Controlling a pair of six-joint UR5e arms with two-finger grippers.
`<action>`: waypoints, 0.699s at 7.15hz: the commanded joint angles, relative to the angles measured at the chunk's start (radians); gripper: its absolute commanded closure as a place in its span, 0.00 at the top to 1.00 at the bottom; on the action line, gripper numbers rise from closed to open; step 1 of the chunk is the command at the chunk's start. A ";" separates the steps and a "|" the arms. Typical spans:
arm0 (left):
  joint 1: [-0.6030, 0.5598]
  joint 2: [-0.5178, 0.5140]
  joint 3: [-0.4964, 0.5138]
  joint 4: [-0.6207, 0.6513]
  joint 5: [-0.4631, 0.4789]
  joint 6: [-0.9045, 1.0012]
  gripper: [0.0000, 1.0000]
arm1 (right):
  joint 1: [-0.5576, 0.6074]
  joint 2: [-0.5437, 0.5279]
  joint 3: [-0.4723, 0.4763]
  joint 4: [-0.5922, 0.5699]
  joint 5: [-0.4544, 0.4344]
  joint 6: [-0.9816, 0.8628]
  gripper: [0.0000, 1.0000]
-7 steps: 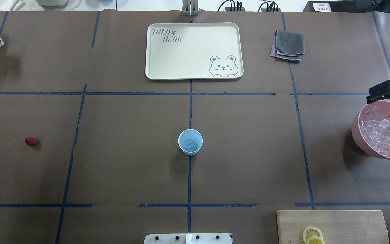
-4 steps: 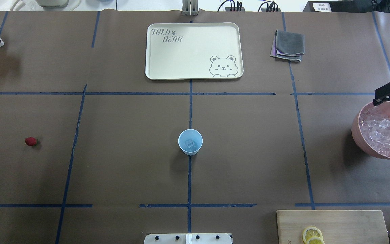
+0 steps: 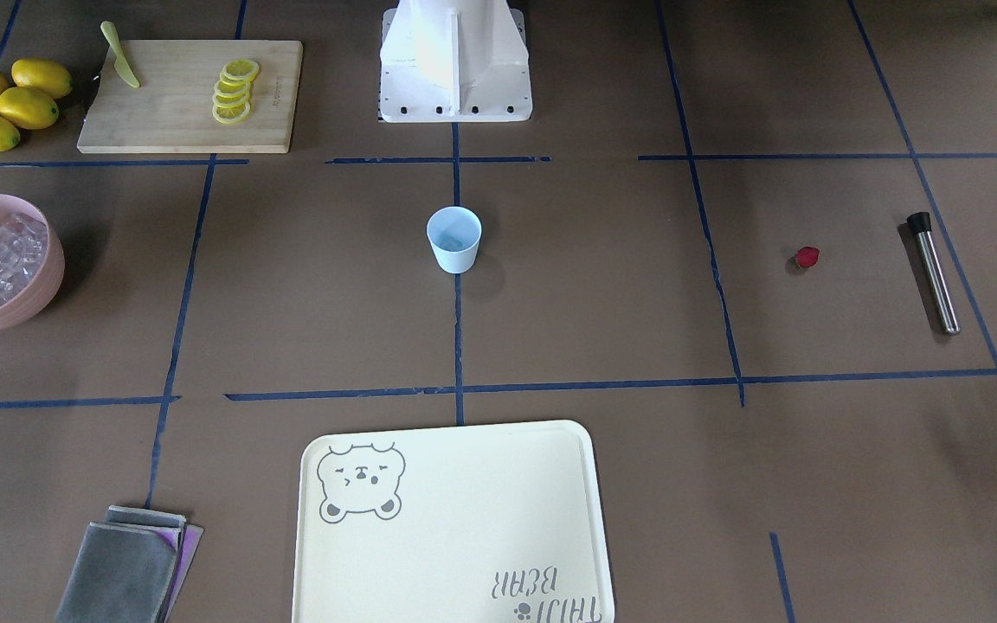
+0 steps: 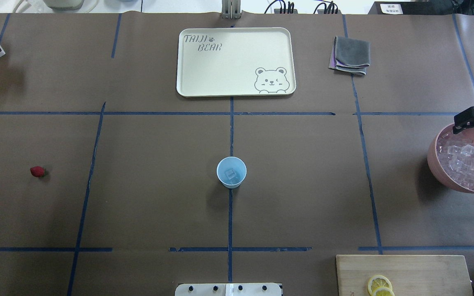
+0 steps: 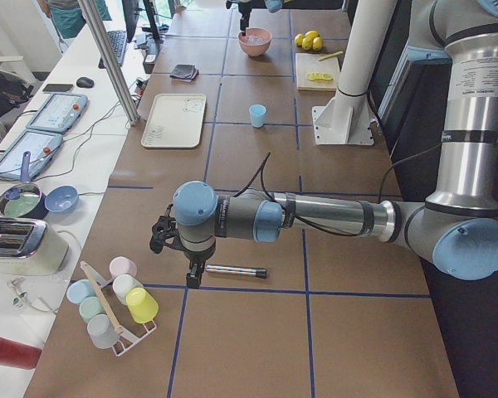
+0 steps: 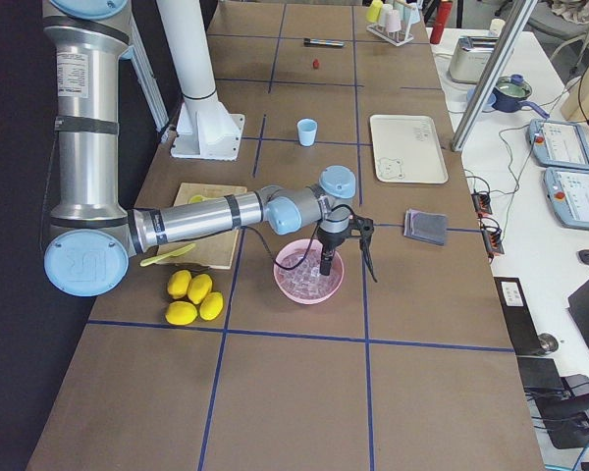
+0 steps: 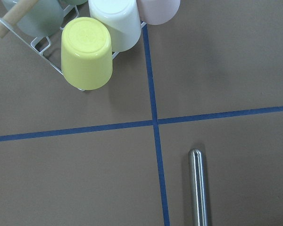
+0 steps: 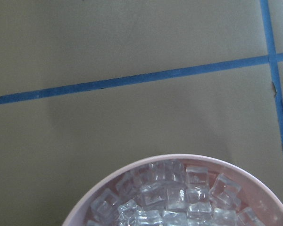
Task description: Mash ice and strawberries in cup
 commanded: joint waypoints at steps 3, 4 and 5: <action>0.000 0.000 -0.002 0.000 -0.002 0.000 1.00 | -0.039 -0.030 -0.004 0.023 0.032 0.001 0.96; 0.000 0.000 -0.003 0.000 0.000 0.000 1.00 | -0.038 -0.050 0.005 0.023 0.031 -0.002 0.93; 0.000 0.000 -0.002 0.000 0.000 0.000 1.00 | -0.036 -0.070 0.020 0.023 0.029 -0.004 0.91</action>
